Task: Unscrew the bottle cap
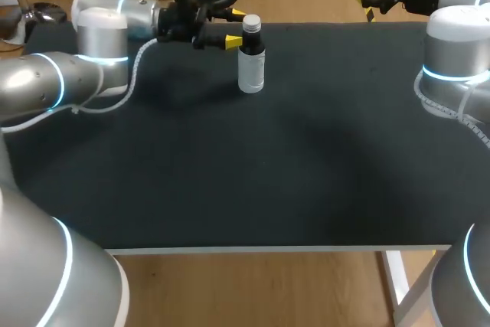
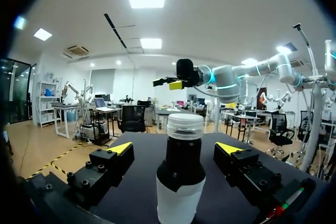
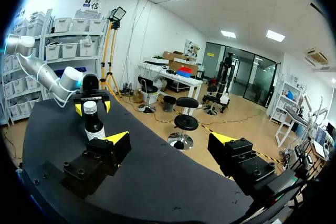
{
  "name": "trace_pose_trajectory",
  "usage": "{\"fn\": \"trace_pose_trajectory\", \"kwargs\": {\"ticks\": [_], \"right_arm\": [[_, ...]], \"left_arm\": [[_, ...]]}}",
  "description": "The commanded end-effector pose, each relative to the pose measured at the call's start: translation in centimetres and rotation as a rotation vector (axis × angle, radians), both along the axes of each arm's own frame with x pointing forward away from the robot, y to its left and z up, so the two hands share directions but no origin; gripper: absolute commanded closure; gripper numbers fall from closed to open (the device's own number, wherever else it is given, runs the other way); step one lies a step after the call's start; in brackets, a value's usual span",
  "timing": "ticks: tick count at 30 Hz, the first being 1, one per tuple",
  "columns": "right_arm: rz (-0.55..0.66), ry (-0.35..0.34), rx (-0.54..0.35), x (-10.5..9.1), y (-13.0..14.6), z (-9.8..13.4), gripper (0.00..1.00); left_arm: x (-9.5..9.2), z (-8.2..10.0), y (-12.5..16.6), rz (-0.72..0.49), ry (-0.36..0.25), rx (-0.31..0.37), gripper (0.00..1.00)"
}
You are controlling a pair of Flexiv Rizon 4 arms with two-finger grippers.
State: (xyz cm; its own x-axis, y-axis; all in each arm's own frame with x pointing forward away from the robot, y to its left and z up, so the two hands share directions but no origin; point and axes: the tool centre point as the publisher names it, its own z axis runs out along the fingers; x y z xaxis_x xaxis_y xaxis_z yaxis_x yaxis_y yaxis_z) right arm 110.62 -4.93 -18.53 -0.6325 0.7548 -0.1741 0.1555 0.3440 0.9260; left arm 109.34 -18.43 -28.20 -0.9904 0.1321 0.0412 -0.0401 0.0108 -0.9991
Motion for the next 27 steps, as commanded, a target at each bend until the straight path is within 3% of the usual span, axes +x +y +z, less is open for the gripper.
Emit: {"fn": "trace_pose_trajectory", "kwargs": {"ticks": [1, 25, 27], "right_arm": [[0.0, 0.001, 0.0, -0.1, 0.0, 0.0, 0.0], [0.0, 0.001, 0.0, -0.1, 0.0, 0.0, 0.0], [0.0, 0.001, 0.0, -0.1, 0.0, 0.0, 0.0]], "left_arm": [[0.7, -0.6, -0.9, -0.129, 0.006, -0.017, 0.0], [0.1, -0.7, -3.0, -0.202, 0.018, -0.019, 0.0], [0.0, -0.7, -3.0, -0.204, 0.017, -0.02, 0.09]]}}
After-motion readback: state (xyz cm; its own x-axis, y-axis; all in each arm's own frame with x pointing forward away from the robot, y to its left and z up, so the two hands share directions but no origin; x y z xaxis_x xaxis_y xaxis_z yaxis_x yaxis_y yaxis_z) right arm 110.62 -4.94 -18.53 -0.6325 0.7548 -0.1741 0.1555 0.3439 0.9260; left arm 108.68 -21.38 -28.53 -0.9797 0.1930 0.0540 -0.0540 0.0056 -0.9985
